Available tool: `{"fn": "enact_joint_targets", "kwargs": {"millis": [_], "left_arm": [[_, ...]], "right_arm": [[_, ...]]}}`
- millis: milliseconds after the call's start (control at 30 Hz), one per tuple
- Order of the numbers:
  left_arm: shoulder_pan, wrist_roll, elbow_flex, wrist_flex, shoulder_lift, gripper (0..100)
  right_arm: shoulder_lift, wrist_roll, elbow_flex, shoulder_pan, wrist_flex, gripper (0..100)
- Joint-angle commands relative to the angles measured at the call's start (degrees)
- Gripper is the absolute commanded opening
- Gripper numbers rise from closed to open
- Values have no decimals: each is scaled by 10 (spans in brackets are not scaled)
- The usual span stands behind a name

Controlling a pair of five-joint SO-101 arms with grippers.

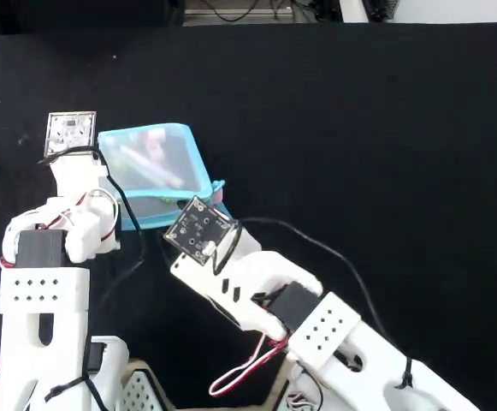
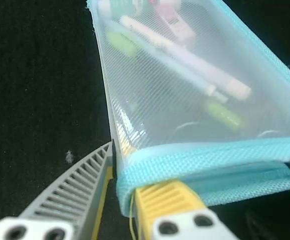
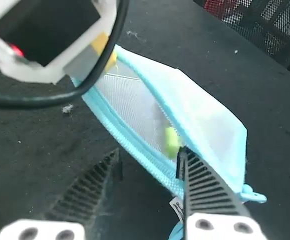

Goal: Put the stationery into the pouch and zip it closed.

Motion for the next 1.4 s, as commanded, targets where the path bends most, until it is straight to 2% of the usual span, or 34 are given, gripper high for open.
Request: {"fn": "enact_joint_targets", "kwargs": {"millis": [0, 133, 267, 367, 533, 800, 1100, 1367], "left_arm": [[-4, -1, -3, -5, -4, 30], [-4, -1, -3, -6, -4, 30], [-4, -1, -3, -6, -4, 30], [-4, -1, -3, -6, -4, 30], [-8, -1, -3, -6, -4, 30], [-126, -1, -33, -7, -4, 30], [-127, -1, -31, -7, -4, 30], [-127, -1, -31, -7, -4, 30]], "right_arm": [[-17, 4, -43, 13, 6, 161], [-80, 4, -80, 34, 100, 162], [-138, 4, -126, 88, 201, 162], [-140, 4, -137, 119, 227, 162], [-140, 5, -116, 121, 229, 163], [-80, 31, -97, 120, 212, 241], [108, 32, -56, 119, 11, 243], [122, 47, -53, 119, -9, 244]]}}
